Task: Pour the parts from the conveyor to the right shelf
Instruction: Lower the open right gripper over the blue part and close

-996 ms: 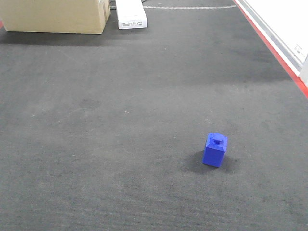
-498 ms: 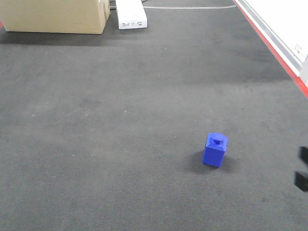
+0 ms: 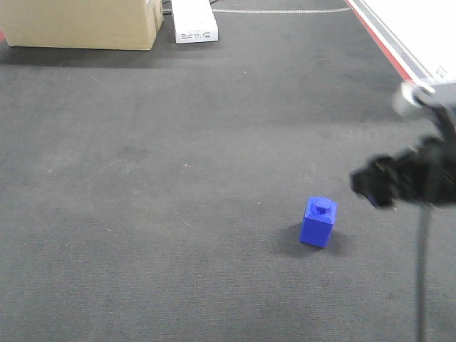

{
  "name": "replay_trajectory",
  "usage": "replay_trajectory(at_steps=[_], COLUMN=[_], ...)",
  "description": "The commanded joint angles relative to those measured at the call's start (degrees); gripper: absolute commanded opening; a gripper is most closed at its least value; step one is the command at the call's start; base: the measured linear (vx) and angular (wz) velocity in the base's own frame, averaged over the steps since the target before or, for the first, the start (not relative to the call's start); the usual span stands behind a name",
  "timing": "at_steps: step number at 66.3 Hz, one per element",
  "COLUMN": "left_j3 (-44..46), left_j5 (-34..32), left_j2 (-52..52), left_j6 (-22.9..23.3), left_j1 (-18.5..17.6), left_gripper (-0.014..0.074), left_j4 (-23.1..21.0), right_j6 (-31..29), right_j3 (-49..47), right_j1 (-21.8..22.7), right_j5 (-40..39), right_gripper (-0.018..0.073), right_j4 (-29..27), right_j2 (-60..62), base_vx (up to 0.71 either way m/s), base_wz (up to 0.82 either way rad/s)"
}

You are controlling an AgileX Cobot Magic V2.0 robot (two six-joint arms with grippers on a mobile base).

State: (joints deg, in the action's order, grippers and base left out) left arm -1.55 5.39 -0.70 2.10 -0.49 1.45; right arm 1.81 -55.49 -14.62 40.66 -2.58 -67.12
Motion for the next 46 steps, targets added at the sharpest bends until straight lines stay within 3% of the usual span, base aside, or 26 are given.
replay_trajectory(at_steps=[1, 46], left_j3=[1.1, 1.1], left_j5=[-4.1, -4.1], left_j2=[-0.8, -0.8], left_j6=[0.4, 0.4], left_j1=[-0.3, -0.3], left_gripper=[-0.0006, -0.0006], left_j4=[-0.4, -0.4], right_j6=[3.3, 13.9], right_j3=[-7.3, -31.2], right_j1=[-0.1, 0.0], right_j5=[2.8, 22.2], right_gripper=[0.0518, 0.0518], right_j4=[-0.1, -3.7], right_j2=[-5.1, -32.2], base_vx=[0.0, 0.0], base_wz=[0.0, 0.0])
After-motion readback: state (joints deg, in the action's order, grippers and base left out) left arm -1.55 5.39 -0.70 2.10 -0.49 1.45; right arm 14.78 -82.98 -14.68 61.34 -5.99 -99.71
